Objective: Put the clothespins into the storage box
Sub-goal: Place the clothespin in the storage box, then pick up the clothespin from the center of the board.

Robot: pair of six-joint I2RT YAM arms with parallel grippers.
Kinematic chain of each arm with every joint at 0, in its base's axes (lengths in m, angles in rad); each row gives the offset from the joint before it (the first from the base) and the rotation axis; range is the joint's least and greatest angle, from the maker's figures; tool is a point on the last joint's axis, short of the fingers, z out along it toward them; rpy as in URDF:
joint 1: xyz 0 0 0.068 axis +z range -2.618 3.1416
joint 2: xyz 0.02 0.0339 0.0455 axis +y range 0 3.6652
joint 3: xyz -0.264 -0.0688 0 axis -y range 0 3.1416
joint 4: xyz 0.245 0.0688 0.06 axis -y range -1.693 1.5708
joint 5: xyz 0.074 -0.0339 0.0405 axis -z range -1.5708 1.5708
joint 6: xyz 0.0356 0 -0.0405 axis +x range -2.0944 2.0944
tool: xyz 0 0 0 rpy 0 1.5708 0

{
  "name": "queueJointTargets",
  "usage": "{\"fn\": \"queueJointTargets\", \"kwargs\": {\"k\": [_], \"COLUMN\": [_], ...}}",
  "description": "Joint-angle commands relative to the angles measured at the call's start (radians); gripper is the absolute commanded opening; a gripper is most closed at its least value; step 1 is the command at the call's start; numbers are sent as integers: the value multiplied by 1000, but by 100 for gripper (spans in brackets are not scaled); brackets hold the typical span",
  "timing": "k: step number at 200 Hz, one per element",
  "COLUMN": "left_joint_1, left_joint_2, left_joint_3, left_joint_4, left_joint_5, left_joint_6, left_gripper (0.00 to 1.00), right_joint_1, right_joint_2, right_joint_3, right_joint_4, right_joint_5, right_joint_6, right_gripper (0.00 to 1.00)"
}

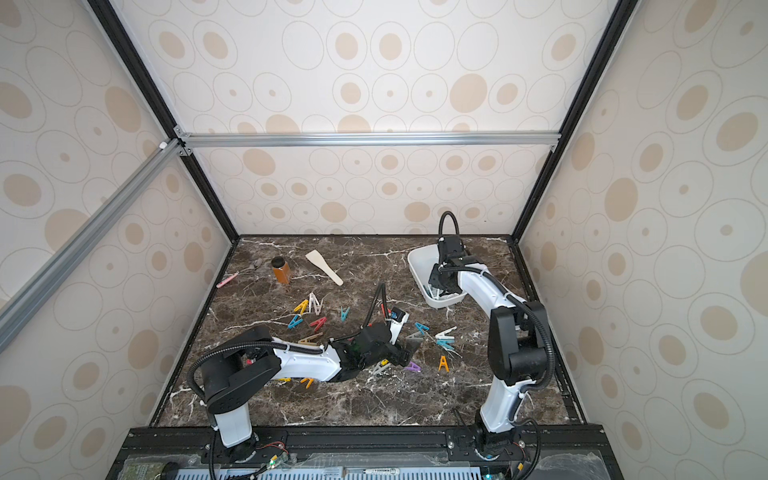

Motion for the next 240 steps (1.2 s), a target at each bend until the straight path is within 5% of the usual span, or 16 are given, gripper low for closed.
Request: {"fn": "queueJointTargets", "kwargs": {"k": [1, 58, 104, 154, 240], "left_joint_1": [2, -12, -177, -219, -219], "left_joint_2": [-67, -280, -265, -133, -115], "left_joint_3": [-9, -208, -255, -146, -141], "left_joint_4": [-5, 42, 59, 56, 60], "left_joint_5": [-26, -38, -134, -111, -99], "left_joint_6": [-5, -145, -152, -124, -124], "left_gripper": [89, 88, 88, 88, 89], "right_joint_1": [31, 257, 306, 239, 208], "right_joint_2": [-85, -338, -481, -370, -284], "right_joint_3": [21, -273, -531, -569, -611], "right_joint_4": [-52, -234, -287, -208, -156], "right_joint_5": [56, 129, 29, -38, -36], "right_joint_6": [-34, -14, 44, -14, -29], "right_gripper": [34, 39, 49, 47, 41]}}
